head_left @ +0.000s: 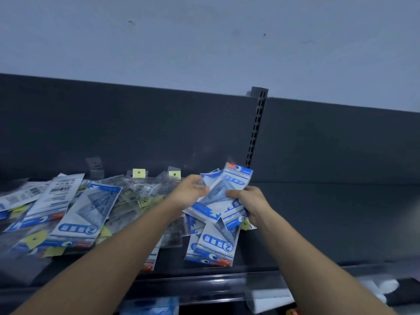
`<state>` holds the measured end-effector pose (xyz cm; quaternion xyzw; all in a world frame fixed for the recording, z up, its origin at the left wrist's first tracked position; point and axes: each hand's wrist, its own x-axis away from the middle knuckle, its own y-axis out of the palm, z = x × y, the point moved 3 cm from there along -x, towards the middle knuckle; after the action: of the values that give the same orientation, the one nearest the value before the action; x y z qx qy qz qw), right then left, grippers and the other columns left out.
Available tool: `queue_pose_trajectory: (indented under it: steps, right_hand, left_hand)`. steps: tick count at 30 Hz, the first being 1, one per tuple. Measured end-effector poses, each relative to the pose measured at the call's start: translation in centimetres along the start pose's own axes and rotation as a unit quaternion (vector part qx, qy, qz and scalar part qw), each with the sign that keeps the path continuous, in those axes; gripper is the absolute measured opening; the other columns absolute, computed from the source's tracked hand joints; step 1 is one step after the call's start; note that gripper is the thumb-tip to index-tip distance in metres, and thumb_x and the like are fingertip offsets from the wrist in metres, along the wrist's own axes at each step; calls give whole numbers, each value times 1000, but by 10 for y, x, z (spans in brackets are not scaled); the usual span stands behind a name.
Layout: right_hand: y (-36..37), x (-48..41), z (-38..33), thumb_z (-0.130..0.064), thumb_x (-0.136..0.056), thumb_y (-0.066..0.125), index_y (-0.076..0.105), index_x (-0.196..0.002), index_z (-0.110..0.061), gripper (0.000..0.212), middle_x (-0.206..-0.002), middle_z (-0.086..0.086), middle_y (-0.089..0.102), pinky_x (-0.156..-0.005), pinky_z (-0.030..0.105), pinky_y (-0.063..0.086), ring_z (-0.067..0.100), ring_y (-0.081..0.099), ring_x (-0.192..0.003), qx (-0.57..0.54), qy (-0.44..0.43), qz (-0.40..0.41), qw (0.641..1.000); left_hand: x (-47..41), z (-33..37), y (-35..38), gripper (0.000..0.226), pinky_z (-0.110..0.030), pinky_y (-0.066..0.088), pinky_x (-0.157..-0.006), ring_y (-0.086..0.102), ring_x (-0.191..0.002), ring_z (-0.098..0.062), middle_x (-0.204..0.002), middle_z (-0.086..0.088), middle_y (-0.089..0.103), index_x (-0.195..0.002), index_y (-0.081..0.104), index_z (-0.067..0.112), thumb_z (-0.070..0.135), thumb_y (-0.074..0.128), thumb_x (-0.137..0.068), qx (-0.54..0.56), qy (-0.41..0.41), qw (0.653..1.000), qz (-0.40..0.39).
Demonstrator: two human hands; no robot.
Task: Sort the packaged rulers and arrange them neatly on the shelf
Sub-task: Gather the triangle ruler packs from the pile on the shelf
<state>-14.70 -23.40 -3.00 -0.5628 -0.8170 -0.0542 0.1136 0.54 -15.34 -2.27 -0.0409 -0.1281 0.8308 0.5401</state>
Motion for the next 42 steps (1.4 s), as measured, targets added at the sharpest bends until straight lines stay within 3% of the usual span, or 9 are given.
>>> queue_pose_trajectory:
  steps: [4,7,11,19,23,28,34,38,42]
  right_hand:
    - [-31,-2,8,-4,-69,63,64,-91,-1,22,-84,16,70,-67,41,58,31,69,-70,28,3,108,994]
    - [-37,1,16,-6,-70,64,60,-93,0,25,-89,17,69,-65,40,58,32,69,-74,60,31,102,992]
    - [-37,6,15,-2,-81,60,52,-82,-6,10,-81,14,66,-55,30,52,28,65,-63,62,44,89,993]
    - [-28,2,10,-12,-84,63,54,-106,-5,25,-96,17,68,-53,31,55,28,66,-66,-3,40,44,998]
    - [-21,-8,8,-12,-85,67,55,-115,-3,34,-108,21,69,-67,45,60,32,70,-84,-59,24,40,997]
    - [-28,-23,4,2,-87,57,52,-110,-4,24,-99,15,65,-53,31,54,27,65,-69,-76,8,71,995]
    - [-35,-45,13,6,-81,57,55,-102,0,22,-89,19,65,-53,29,51,30,62,-62,-28,52,84,995]
    - [-35,-57,17,5,-78,60,54,-115,6,37,-102,24,67,-51,32,54,32,65,-66,-30,65,70,995]
    - [-35,-62,18,2,-76,61,52,-119,5,44,-105,26,68,-66,47,56,34,67,-68,-31,67,64,995]
  left_hand:
    - [4,-11,17,84,-34,46,-93,52,-116,-20,-133,-4,51,-133,48,15,65,71,-69,-366,-22,924,-110]
    - [7,-17,33,67,-32,41,-70,49,-91,-17,-100,0,52,-91,51,16,71,74,-59,-529,21,840,-119]
    - [2,-18,34,53,-29,24,-51,36,-58,-15,-63,2,38,-62,37,16,46,81,-68,-470,12,877,-99]
    - [-10,-14,20,33,-48,53,-81,63,-82,-26,-92,-15,69,-79,51,20,-1,75,-72,-127,27,992,4]
    - [-21,-12,17,28,-50,53,-83,67,-90,-31,-98,-19,69,-81,52,17,-4,71,-76,-60,42,997,-21]
    - [-43,-7,14,34,-36,52,-81,62,-97,-24,-116,-8,63,-107,58,14,-10,45,-87,-93,45,995,-1]
    - [-67,-4,23,30,-40,27,-105,46,-122,-21,-130,-1,54,-123,54,19,31,42,-98,-561,85,824,10]
    - [-81,-6,27,40,-44,22,-105,52,-115,-21,-111,-1,61,-111,60,22,55,43,-94,-636,15,772,-13]
    - [-86,7,31,25,-36,38,-87,58,-85,-20,-89,1,62,-93,61,19,37,45,-97,-679,68,731,12]
